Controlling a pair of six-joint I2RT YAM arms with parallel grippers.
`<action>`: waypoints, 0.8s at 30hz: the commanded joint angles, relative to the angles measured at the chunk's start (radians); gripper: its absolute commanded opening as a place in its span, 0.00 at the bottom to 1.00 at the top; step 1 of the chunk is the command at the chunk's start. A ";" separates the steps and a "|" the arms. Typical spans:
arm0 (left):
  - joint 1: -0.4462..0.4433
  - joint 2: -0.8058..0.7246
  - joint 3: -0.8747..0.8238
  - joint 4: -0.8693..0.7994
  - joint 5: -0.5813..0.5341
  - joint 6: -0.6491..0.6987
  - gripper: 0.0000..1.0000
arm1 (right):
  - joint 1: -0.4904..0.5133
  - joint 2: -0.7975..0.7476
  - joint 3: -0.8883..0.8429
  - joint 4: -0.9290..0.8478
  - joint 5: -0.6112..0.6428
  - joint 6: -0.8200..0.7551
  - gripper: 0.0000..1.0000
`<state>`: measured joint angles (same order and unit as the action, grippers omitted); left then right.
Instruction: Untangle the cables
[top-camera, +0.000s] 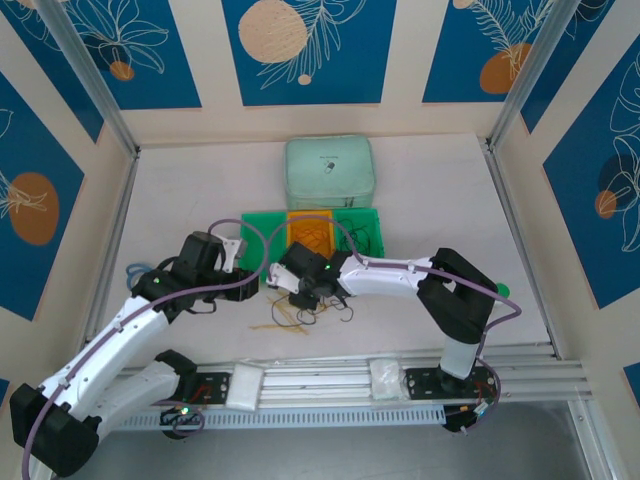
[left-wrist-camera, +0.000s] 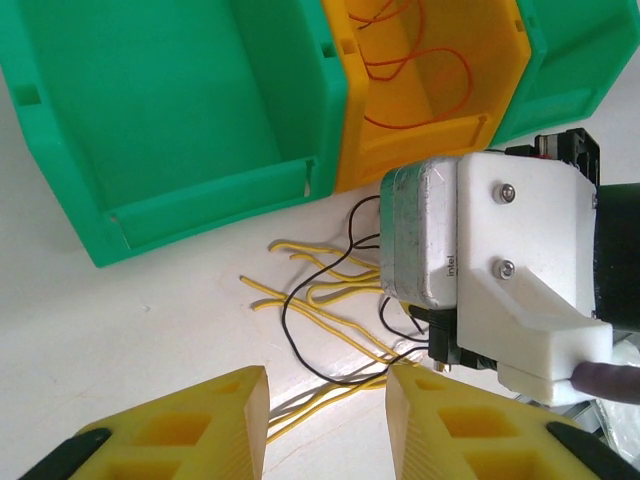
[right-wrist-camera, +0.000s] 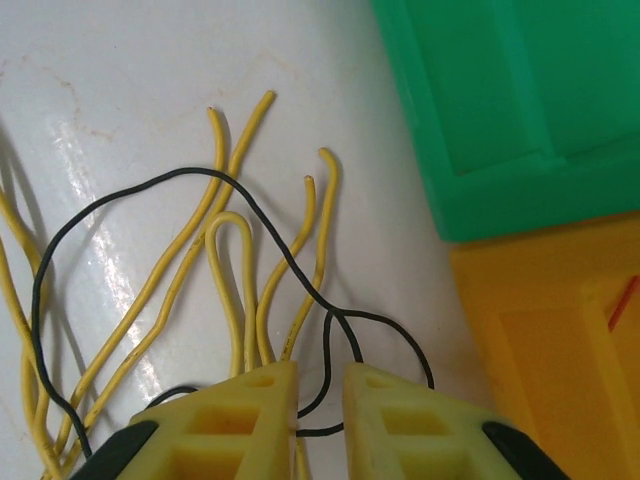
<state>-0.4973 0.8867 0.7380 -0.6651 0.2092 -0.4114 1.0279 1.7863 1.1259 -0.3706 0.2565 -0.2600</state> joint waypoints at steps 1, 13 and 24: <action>0.017 -0.006 -0.012 0.015 0.019 0.009 0.36 | -0.002 0.025 0.006 0.006 0.001 -0.015 0.12; 0.019 -0.007 -0.014 0.016 0.025 0.006 0.36 | -0.024 -0.043 -0.007 -0.042 -0.085 0.042 0.00; 0.020 -0.001 -0.059 0.050 0.043 0.023 0.36 | -0.087 -0.180 0.000 -0.317 -0.183 0.457 0.21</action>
<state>-0.4923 0.8867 0.6975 -0.6365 0.2222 -0.4110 0.9363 1.6875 1.1275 -0.6010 0.1448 0.0212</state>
